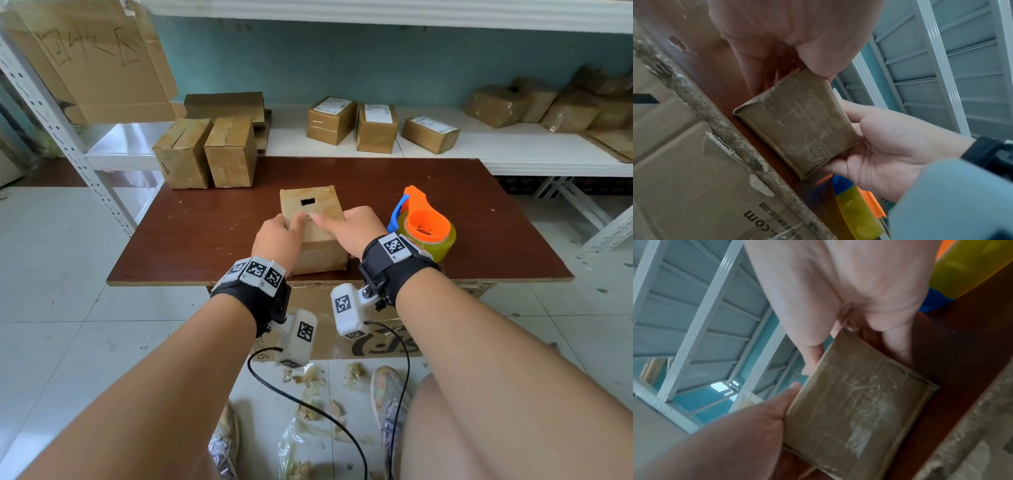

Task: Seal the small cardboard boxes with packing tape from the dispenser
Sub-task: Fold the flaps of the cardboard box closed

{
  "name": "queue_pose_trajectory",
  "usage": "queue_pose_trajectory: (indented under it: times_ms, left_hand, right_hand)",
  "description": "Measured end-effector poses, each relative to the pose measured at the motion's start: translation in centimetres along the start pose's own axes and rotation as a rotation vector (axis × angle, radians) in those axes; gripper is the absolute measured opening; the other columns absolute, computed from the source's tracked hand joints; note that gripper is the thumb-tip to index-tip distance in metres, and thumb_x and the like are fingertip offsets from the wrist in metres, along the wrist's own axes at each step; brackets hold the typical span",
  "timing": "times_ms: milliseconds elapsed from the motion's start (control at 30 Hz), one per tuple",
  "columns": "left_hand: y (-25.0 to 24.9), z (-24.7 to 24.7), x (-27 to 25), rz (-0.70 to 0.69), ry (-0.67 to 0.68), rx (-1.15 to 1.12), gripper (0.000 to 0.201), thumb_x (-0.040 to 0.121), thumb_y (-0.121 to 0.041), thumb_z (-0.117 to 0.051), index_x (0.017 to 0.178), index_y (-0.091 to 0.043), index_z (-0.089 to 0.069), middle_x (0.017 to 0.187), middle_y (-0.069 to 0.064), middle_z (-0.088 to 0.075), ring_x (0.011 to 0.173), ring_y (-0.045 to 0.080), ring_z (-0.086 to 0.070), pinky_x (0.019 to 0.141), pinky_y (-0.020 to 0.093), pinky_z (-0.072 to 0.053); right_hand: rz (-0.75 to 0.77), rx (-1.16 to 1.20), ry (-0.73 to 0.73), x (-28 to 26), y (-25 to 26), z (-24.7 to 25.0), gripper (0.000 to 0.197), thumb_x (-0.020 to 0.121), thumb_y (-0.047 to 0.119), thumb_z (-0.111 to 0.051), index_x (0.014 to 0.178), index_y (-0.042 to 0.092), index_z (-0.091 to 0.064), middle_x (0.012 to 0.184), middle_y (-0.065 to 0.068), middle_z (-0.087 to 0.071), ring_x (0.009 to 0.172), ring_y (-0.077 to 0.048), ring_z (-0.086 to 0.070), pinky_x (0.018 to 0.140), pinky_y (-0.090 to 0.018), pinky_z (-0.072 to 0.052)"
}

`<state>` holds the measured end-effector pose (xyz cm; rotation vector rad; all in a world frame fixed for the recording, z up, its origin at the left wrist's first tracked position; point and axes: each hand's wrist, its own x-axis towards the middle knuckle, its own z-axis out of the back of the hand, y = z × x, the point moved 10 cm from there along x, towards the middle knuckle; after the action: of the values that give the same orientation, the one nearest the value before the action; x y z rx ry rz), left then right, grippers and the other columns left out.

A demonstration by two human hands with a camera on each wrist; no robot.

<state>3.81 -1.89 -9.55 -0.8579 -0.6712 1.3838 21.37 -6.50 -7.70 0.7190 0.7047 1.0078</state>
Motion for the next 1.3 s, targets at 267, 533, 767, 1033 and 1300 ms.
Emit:
queue_pose_trajectory:
  times_ms: [267, 533, 767, 1033, 1300]
  left_hand:
    - [0.0, 0.6, -0.2, -0.01, -0.025, 0.013, 0.051, 0.116, -0.039, -0.03, 0.072, -0.017, -0.043, 0.071, 0.0, -0.048, 0.069, 0.022, -0.046, 0.069, 0.035, -0.036]
    - [-0.4, 0.1, 0.0, -0.053, 0.08, -0.051, 0.049, 0.116, -0.031, -0.032, 0.071, -0.016, -0.045, 0.071, -0.001, -0.048, 0.067, 0.018, -0.044, 0.062, 0.034, -0.033]
    - [-0.5, -0.1, -0.1, -0.044, 0.078, -0.035, 0.05, 0.116, -0.032, -0.03, 0.07, -0.017, -0.043, 0.071, 0.0, -0.047, 0.066, 0.019, -0.044, 0.063, 0.034, -0.033]
    - [-0.6, -0.1, -0.2, -0.046, 0.068, -0.026, 0.049, 0.117, -0.034, -0.028, 0.074, -0.017, -0.044, 0.074, -0.001, -0.048, 0.067, 0.017, -0.045, 0.062, 0.033, -0.034]
    - [-1.4, -1.4, -1.4, -0.141, 0.146, 0.005, 0.047, 0.118, -0.033, -0.025, 0.142, -0.011, -0.058, 0.125, 0.005, -0.066, 0.113, 0.027, -0.062, 0.096, 0.036, -0.048]
  right_hand:
    - [-0.117, -0.051, 0.031, 0.8, -0.4, 0.2, 0.063, 0.102, 0.066, -0.049, 0.116, 0.005, -0.061, 0.097, -0.006, -0.065, 0.099, -0.031, -0.067, 0.097, -0.051, -0.058]
    - [-0.037, -0.239, 0.046, 0.3, 0.3, 0.3, 0.132, 0.071, 0.086, -0.071, 0.169, 0.03, -0.002, 0.167, 0.0, -0.038, 0.145, -0.031, -0.047, 0.112, -0.043, -0.046]
    - [-0.033, -0.278, -0.016, 1.1, 0.2, 0.4, 0.106, 0.086, 0.089, -0.046, 0.166, 0.028, -0.013, 0.155, -0.003, -0.052, 0.128, -0.033, -0.06, 0.099, -0.043, -0.052]
    - [-0.037, -0.252, -0.121, 1.1, 0.1, 1.0, 0.077, 0.099, 0.069, -0.05, 0.16, 0.027, -0.028, 0.141, -0.004, -0.061, 0.11, -0.031, -0.064, 0.082, -0.038, -0.048]
    - [-0.11, -0.265, -0.101, 1.6, 0.3, 0.2, 0.098, 0.077, 0.086, -0.064, 0.14, 0.022, -0.025, 0.101, 0.001, -0.055, 0.076, -0.02, -0.057, 0.059, -0.035, -0.044]
